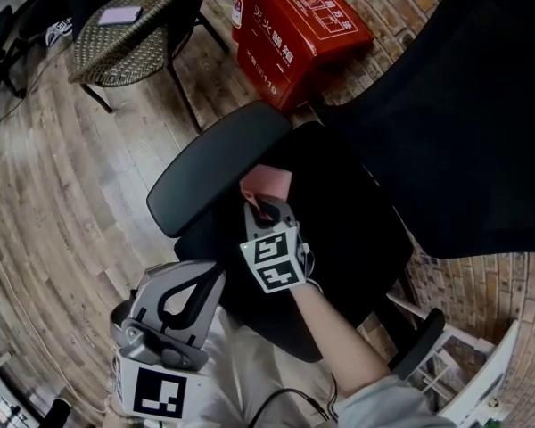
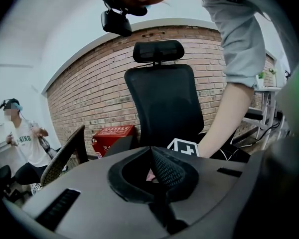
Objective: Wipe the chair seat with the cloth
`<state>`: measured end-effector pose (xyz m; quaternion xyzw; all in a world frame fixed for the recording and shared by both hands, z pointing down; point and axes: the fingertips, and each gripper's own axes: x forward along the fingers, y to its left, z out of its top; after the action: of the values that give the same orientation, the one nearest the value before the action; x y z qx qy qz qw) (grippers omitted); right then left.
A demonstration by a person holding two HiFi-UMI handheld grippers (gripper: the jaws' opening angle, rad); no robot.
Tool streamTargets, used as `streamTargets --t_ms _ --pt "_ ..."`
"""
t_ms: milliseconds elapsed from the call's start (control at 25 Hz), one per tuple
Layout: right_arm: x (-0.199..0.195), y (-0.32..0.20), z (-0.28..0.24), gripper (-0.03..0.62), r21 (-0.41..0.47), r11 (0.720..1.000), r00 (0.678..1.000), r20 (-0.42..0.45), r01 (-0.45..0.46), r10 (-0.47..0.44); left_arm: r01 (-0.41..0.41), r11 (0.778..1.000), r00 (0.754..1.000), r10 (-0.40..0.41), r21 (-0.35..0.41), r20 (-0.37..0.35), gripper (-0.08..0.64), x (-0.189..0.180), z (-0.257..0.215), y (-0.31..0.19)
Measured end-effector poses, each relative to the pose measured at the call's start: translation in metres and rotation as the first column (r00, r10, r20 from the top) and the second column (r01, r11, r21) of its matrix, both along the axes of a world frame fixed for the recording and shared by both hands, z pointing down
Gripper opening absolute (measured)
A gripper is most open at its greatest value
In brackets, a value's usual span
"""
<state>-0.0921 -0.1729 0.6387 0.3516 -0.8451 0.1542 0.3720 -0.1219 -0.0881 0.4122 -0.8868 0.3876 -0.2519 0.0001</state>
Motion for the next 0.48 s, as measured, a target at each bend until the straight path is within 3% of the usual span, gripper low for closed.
streamTargets --t_ms 200,480 --pt "-0.024 0.027 -0.006 0.055 0.000 0.994 0.994 0.014 0.112 -0.112 0.001 1.000 1.000 -0.001 0.003 -0.005 0.018 0.004 -0.003 0.004" --pt "0.003 0.022 -0.002 0.055 0.018 0.996 0.996 -0.021 0.091 -0.091 -0.022 1.000 1.000 0.022 0.000 -0.001 0.018 0.018 -0.001 0.008"
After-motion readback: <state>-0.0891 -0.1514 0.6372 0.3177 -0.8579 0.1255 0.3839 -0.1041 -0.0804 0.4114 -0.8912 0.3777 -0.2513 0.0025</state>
